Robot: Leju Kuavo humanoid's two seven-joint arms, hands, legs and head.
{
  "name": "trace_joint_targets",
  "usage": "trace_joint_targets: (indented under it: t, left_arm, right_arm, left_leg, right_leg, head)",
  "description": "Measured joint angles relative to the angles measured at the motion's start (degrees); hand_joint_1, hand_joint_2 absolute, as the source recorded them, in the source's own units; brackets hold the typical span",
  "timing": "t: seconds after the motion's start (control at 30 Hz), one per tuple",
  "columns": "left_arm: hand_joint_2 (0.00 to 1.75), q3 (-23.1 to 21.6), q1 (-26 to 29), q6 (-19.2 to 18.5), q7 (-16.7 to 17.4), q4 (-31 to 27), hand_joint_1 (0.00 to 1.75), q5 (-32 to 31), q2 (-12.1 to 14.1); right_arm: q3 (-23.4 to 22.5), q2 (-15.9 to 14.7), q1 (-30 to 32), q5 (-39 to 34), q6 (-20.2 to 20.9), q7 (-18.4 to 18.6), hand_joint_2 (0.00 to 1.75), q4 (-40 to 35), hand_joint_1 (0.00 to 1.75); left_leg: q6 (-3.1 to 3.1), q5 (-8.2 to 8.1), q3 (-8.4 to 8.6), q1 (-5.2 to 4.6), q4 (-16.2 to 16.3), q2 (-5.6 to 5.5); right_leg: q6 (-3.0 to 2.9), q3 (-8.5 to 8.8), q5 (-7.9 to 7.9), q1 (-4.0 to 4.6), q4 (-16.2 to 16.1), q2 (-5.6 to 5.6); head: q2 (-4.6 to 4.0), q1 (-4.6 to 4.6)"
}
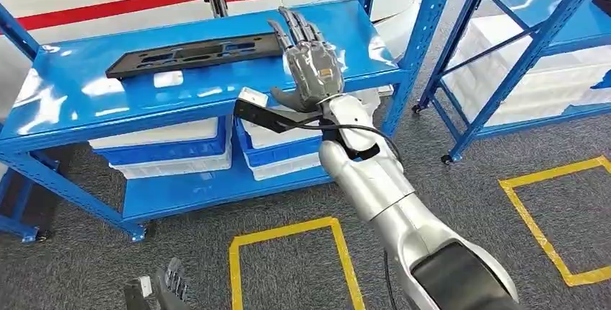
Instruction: Take the parts from the cabinet and place them on the table.
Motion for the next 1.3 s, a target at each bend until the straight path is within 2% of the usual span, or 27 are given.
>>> trace_joint_targets:
  t: [0.07,0.1,0.13,0.27,0.33,0.43,0.47,0.5,0.53,0.6,0.63,0.67,0.7,0.77,0.8,0.87,0.93,0.97,1.0,1.03,1.1,1.13,1.17,1.2,1.23,1.27,1.3]
  left_arm:
    - [0.00,0.50,-0.01,0.44,0.00,0.44,0.00,0.44,0.13]
    - [0.00,0.66,-0.03,0.48,0.00,0.56,0.00,0.61,0.22]
    - [0.00,0.91,-0.19,0.54,0.02,1.11,0.00,1.00,0.24]
    - [0.00,2.40,-0.30,1.16,0.02,2.40,0.00,2.25,0.48]
    - [0.00,2.95,-0.32,1.33,0.00,2.89,0.00,2.45,0.57]
    - [0.00,3.56,-0.47,1.62,0.02,4.11,0.00,2.91,0.77]
    - [0.00,3.85,-0.42,1.68,0.02,4.57,0.00,3.02,0.79]
    - [0.00,4.17,-0.31,1.88,0.02,4.98,0.00,3.19,0.81]
    - [0.00,4.46,-0.25,2.23,0.02,5.33,0.00,3.34,0.83]
    - [0.00,4.79,-0.23,2.51,0.02,5.84,0.00,3.39,0.85]
    - [0.00,4.81,-0.36,2.73,0.02,6.42,0.00,3.39,0.85]
    - [0.00,4.83,-0.41,2.93,0.07,6.82,0.00,3.39,0.90]
    - [0.00,4.85,-0.44,3.02,0.07,7.17,0.00,3.43,0.87]
    - [0.00,4.94,-0.46,3.28,0.04,7.52,0.00,3.47,0.98]
    - [0.00,4.96,-0.59,3.45,0.04,7.65,0.00,3.47,1.12]
    - [0.00,5.07,-1.03,3.58,0.02,8.39,0.00,3.50,1.14]
    - [0.00,5.22,-1.06,3.61,0.02,9.07,0.00,3.76,1.29]
    - [0.00,5.29,-1.02,3.65,0.02,9.38,0.00,3.87,1.31]
    - [0.00,5.35,-1.00,3.67,0.02,9.68,0.00,3.91,1.33]
    - [0.00,5.48,-1.03,3.67,0.02,9.97,0.00,3.91,1.36]
    - [0.00,5.75,-1.07,3.76,0.02,10.51,0.00,3.91,1.51]
    - [0.00,5.77,-1.07,3.93,0.02,10.86,0.00,3.91,1.62]
    - [0.00,5.83,-1.27,4.11,0.04,11.50,0.00,4.00,1.95]
    - [0.00,5.81,-1.45,4.28,0.02,11.74,0.00,4.00,1.99]
    - [0.00,5.81,-1.46,4.57,0.00,11.87,0.00,4.04,2.01]
    - [0.00,5.86,-1.48,4.92,0.04,12.20,0.00,4.26,2.25]
    - [0.00,5.86,-1.56,5.20,0.41,12.59,0.00,4.79,2.27]
  right_arm:
    - [0.00,0.09,-0.13,-0.22,-0.42,-0.17,1.75,0.31,0.00]
    - [0.00,0.15,-0.28,-0.32,-0.48,-0.24,1.75,0.41,0.00]
    - [-0.02,0.13,-0.65,-0.50,-0.59,-0.41,1.75,0.61,0.00]
    - [0.02,0.20,-1.05,-1.01,-0.81,-0.52,1.75,1.07,0.00]
    - [0.04,0.17,-1.32,-1.22,-1.09,-0.59,1.75,1.22,0.00]
    - [0.07,0.02,-1.37,-1.42,-1.29,-0.61,1.75,1.73,0.00]
    - [0.07,-0.09,-1.14,-1.51,-1.31,-0.59,1.75,1.88,0.00]
    - [0.07,-0.20,-0.96,-1.62,-1.33,-0.61,1.75,2.03,0.00]
    - [0.07,-0.24,-0.92,-1.64,-1.33,-0.59,1.75,2.08,0.00]
    - [0.07,-0.33,-0.97,-1.68,-1.42,-0.59,1.75,2.10,0.00]
    - [0.07,-0.50,-0.96,-1.70,-1.44,-0.59,1.75,2.27,0.00]
    - [0.11,-0.48,-0.95,-1.70,-1.49,-0.59,1.75,2.34,0.00]
    - [0.15,-0.46,-0.91,-1.73,-1.51,-0.59,1.75,2.38,0.00]
    - [0.11,-0.53,-0.95,-1.77,-1.53,-0.48,1.75,2.38,0.00]
    - [0.11,-0.39,-0.96,-1.77,-1.55,-0.48,1.75,2.36,0.00]
    - [0.13,-0.31,-1.12,-1.79,-1.57,-0.48,1.75,2.36,0.00]
    - [0.20,-0.35,-0.83,-1.77,-1.57,-0.48,1.75,2.38,0.00]
    - [0.20,-0.42,-0.63,-1.77,-1.57,-0.48,1.75,2.40,0.00]
    - [0.20,-0.44,-0.47,-1.79,-1.55,-0.46,1.75,2.40,0.00]
    - [0.20,-0.46,-0.41,-1.77,-1.57,-0.41,1.75,2.40,0.00]
    - [0.17,-0.48,-0.42,-1.79,-1.64,-0.31,1.75,2.38,0.00]
    - [0.17,-0.55,-0.34,-1.79,-1.66,-0.24,1.75,2.38,0.00]
    - [0.22,-0.88,-0.28,-1.79,-1.75,-0.17,1.75,2.43,0.00]
    - [0.22,-1.03,-0.25,-1.79,-1.88,-0.15,1.75,2.36,0.00]
    - [0.17,-1.09,0.00,-1.79,-1.99,-0.02,1.75,2.32,0.00]
    - [0.20,-1.27,0.26,-1.81,-2.14,0.00,1.75,2.18,0.00]
    - [0.17,-1.48,0.32,-1.90,-2.21,0.15,1.75,1.84,0.00]
  left_leg:
    - [0.41,6.93,4.06,0.06,-10.33,0.03]
    - [0.65,7.89,6.03,-0.01,-14.13,-0.03]
    - [0.80,6.83,6.51,-0.42,-14.39,-0.03]
    - [2.91,5.65,8.23,-0.92,-15.86,-0.26]
    - [3.65,5.31,9.73,-0.81,-16.58,-0.36]
    - [4.30,4.23,10.52,-0.98,-16.55,-0.39]
    - [4.30,3.83,10.99,-1.08,-16.54,-0.52]
    - [4.27,3.34,11.61,-1.16,-16.54,-0.63]
    - [4.18,2.73,12.44,-1.26,-16.53,-0.68]
    - [3.92,1.32,14.23,-1.38,-16.56,-0.71]
    - [3.63,0.71,14.77,-1.70,-16.28,-0.71]
    - [3.32,0.14,14.78,-1.74,-16.49,-0.87]
    - [2.80,-0.27,14.86,-1.58,-16.80,-0.74]
    - [2.42,-0.06,15.43,-1.54,-15.97,-0.59]
    - [2.19,0.05,14.24,-1.29,-14.20,-0.48]
    - [1.31,0.08,10.28,-0.96,-7.26,-0.45]
    - [0.37,-3.78,4.67,-0.42,-0.61,-0.39]
    - [0.10,-4.78,2.72,-0.27,0.62,-0.32]
    - [0.00,-4.00,1.93,-0.14,-0.33,-0.29]
    - [0.08,-1.79,2.28,-0.08,-3.23,-0.27]
    - [0.95,5.67,5.34,-0.20,-13.20,-0.27]
    - [1.57,9.27,6.42,-0.45,-16.04,-0.36]
    - [1.91,7.57,5.53,-1.16,-14.73,-0.27]
    - [2.56,7.06,6.11,-1.69,-15.55,-0.32]
    - [3.43,7.82,7.49,-2.12,-17.51,-0.66]
    - [4.09,7.23,7.75,-2.17,-17.88,-0.47]
    - [4.64,7.39,9.62,-1.51,-18.62,-0.57]
  right_leg:
    - [0.34,1.55,-1.03,-0.03,-0.03,0.08]
    - [0.56,2.25,-1.49,-0.10,-0.17,0.04]
    - [0.83,2.39,-1.57,0.26,-0.71,0.07]
    - [2.34,3.37,-1.56,0.70,-0.46,-0.01]
    - [2.06,1.09,-3.31,0.72,3.67,-0.17]
    - [1.62,-7.91,-6.66,0.69,16.64,-0.17]
    - [1.72,-9.86,-6.62,0.70,18.34,-0.17]
    - [2.23,-10.38,-5.41,0.71,17.34,-0.17]
    - [2.72,-9.58,-3.01,0.71,13.90,-0.18]
    - [3.57,-6.02,3.54,0.73,2.90,-0.36]
    - [3.13,-5.66,5.45,1.06,-0.37,-0.63]
    - [1.41,-5.37,3.83,1.21,-0.26,-0.63]
    - [0.98,-4.51,4.25,1.90,-0.10,-0.46]
    - [-0.13,-3.78,4.09,1.22,-0.45,-0.28]
    - [-0.56,-2.96,3.75,0.68,-0.83,-0.13]
    - [-1.59,-1.85,2.70,0.81,-0.83,-0.13]
    - [-1.64,-0.76,1.56,0.93,-0.83,0.05]
    - [-1.59,-0.08,0.98,1.01,-0.83,0.13]
    - [-1.51,0.70,0.36,1.04,-0.82,0.26]
    - [-1.42,1.57,-0.25,1.07,-0.82,0.34]
    - [-1.17,3.54,-1.56,1.24,-0.91,0.38]
    - [-1.08,3.45,-2.15,1.05,-1.18,0.31]
    - [-0.70,4.78,-2.28,1.14,-1.77,0.49]
    - [-0.13,4.88,-2.58,0.49,-2.03,0.60]
    - [0.42,5.38,-2.02,0.80,-1.09,0.46]
    - [1.30,5.71,-1.43,1.20,-0.75,0.40]
    - [1.22,5.18,-2.21,1.39,-0.31,0.28]
  head:
    - [0.00,0.02]
    - [0.00,0.10]
    - [0.00,0.13]
    - [0.00,0.11]
    - [0.00,0.26]
    - [0.00,0.44]
    - [0.00,0.44]
    - [0.00,0.42]
    - [0.00,0.44]
    - [0.00,0.44]
    - [0.00,0.55]
    - [0.00,0.42]
    - [0.00,0.22]
    - [0.00,0.33]
    - [0.02,0.22]
    - [0.00,0.11]
    - [0.00,0.20]
    - [0.00,0.18]
    - [0.00,0.15]
    - [0.00,0.18]
    - [0.00,0.15]
    - [0.00,0.18]
    - [0.00,0.72]
    - [0.00,0.41]
    - [0.00,0.13]
    - [0.00,0.35]
    - [0.00,0.07]
